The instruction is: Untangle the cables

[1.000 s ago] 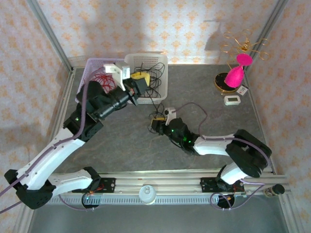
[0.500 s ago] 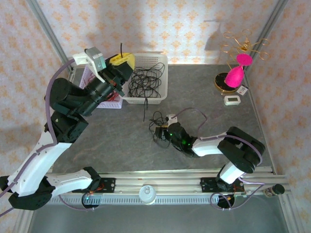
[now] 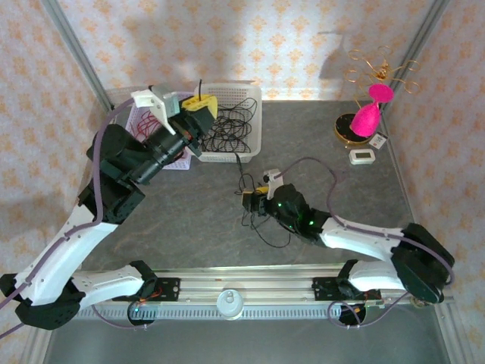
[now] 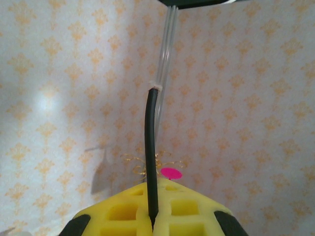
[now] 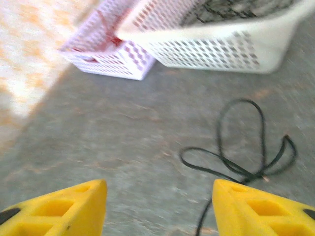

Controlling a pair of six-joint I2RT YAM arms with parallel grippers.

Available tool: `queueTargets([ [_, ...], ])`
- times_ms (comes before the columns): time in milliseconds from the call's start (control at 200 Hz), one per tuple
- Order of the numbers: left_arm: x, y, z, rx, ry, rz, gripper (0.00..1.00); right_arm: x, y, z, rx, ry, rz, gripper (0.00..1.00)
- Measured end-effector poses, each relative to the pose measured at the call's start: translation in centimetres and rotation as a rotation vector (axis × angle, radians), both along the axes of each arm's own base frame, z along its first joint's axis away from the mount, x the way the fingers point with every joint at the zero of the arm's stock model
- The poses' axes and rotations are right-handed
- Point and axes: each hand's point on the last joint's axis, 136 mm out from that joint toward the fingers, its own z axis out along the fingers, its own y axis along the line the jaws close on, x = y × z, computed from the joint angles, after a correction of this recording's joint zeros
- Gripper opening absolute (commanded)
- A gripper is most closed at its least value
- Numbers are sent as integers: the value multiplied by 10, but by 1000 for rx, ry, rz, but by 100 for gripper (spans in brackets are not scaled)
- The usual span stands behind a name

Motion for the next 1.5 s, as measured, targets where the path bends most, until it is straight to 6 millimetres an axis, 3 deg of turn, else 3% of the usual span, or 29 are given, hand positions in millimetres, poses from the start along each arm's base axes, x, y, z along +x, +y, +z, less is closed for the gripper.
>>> queueTargets([
  [95, 5, -4, -13, 17, 26, -1, 0, -6, 3, 34, 62, -40, 42, 66],
  [190, 7, -5, -22, 26, 43, -1, 0, -9, 1, 55, 112, -54, 73, 66],
  [385, 4, -2, -22, 23, 42, 2, 0, 11, -10, 62, 109, 13, 25, 65],
  [516, 3, -2, -26, 25, 48, 2, 0, 28, -20, 38, 15, 102, -61, 63],
  [656, 5, -3, -39, 40, 68, 2, 0, 38, -39, -13, -157, 236, -150, 64],
  [741, 8, -5, -49, 53, 84, 3, 0, 33, -53, -42, -249, 314, -180, 65],
  [881, 13, -4, -59, 64, 106, 29, 0, 23, -67, -68, -343, 397, -193, 66],
  [1061, 17, 5, -71, 76, 131, 82, 0, 9, -83, -83, -428, 460, -215, 67],
  [1141, 18, 8, -75, 77, 138, 98, 0, 6, -83, -74, -407, 451, -205, 67],
  [1241, 20, 7, -79, 83, 146, 102, 0, 4, -72, -46, -314, 401, -154, 67],
  [1366, 20, 7, -82, 86, 150, 101, 0, 5, -44, -4, -154, 306, -33, 67],
  [1502, 20, 7, -82, 86, 150, 101, 0, 3, -5, 28, -7, 215, 151, 66],
])
